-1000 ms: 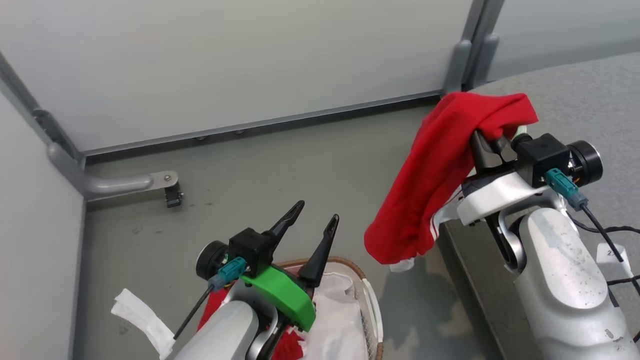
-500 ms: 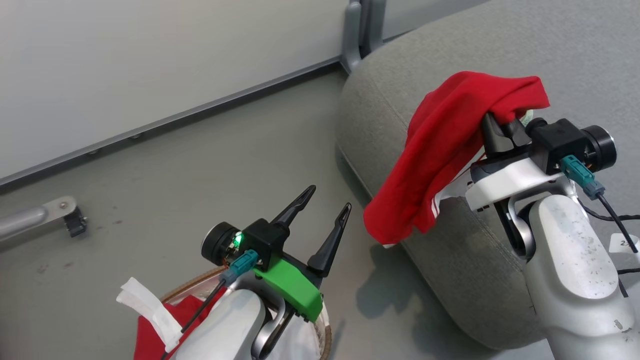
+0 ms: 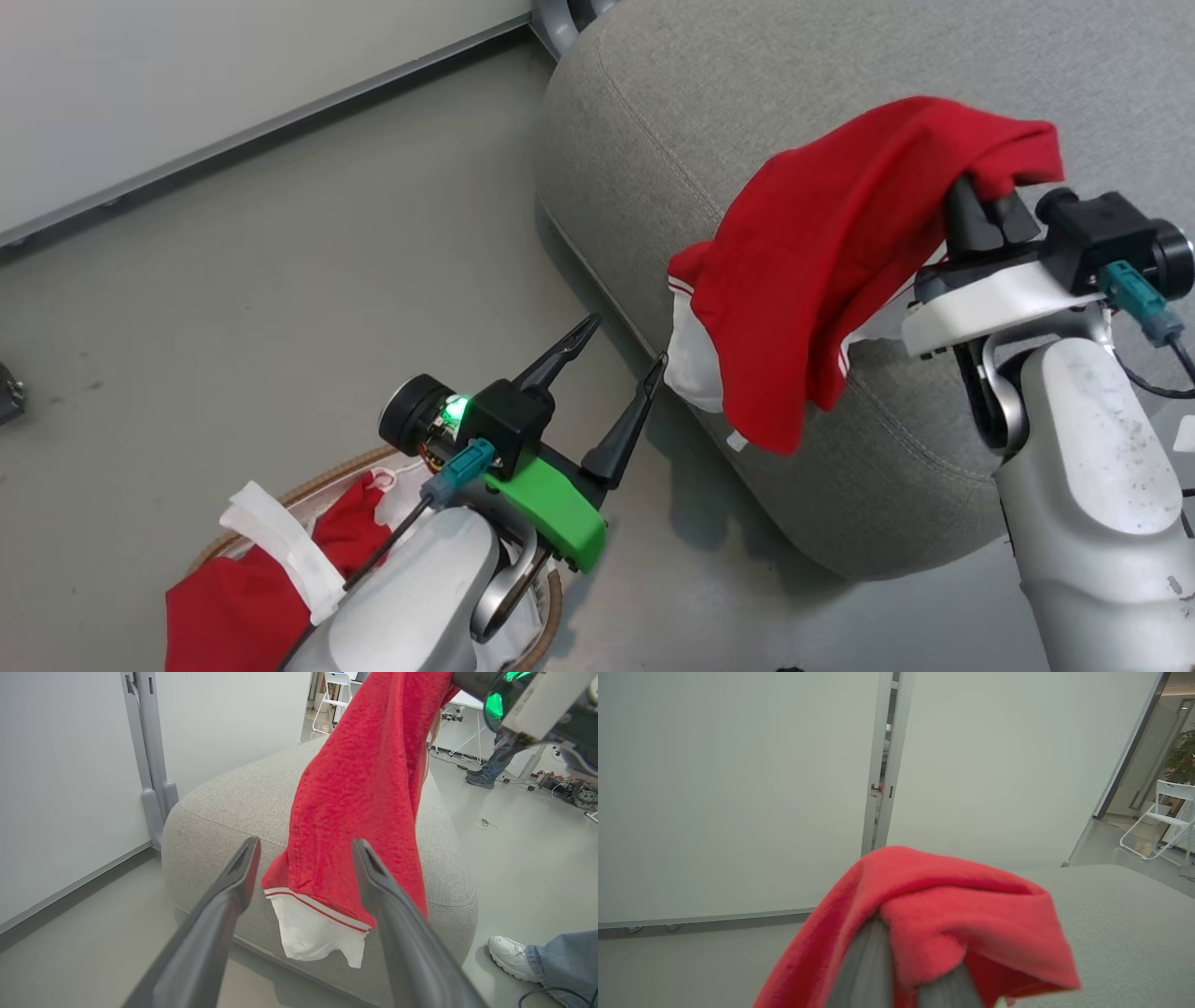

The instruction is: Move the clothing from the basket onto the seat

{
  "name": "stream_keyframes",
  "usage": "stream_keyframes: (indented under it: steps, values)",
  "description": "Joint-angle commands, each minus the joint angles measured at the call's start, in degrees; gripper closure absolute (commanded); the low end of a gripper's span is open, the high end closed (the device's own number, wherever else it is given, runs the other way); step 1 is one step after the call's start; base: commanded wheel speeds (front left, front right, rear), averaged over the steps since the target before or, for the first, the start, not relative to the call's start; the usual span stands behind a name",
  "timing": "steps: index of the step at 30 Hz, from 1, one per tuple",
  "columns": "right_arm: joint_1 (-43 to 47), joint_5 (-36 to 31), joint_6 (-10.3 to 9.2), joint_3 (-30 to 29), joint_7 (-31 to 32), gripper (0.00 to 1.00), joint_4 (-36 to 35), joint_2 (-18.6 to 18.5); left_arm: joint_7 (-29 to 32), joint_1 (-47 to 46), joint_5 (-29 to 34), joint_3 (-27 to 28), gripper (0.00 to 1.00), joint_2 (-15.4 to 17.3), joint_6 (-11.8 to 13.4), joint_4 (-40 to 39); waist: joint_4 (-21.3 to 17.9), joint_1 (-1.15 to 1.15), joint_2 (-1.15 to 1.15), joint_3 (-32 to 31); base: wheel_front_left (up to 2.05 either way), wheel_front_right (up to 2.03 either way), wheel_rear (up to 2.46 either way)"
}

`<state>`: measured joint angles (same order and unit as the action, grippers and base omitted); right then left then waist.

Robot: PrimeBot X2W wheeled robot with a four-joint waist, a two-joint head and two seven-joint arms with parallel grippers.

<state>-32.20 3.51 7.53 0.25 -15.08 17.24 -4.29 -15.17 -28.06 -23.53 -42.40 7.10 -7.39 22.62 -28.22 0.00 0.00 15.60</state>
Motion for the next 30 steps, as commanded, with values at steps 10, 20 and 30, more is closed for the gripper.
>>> stream_keyframes:
  steps: [10,20,30]
  values:
    - [-13.6,-3.4,-0.08,-9.2,-0.1,1.0,4.3,-4.8,0.0,-5.1,1.9,-2.0,0.0,2.2,-0.2,-1.3,5.1,0.0,0.0,9.0,0.0,0.0,0.0]
    - [-31.0,-9.1,-0.08,-20.4,0.1,1.0,11.0,-17.0,0.0,-8.7,3.1,0.8,0.0,2.3,-0.2,-4.3,11.5,0.0,0.0,17.3,0.0,0.0,0.0]
    - [-41.0,-14.0,-0.08,-22.9,0.4,1.0,19.3,-22.2,0.0,-13.5,5.2,4.0,0.0,2.9,-0.2,-7.1,16.5,0.0,0.0,27.2,0.0,0.0,0.0]
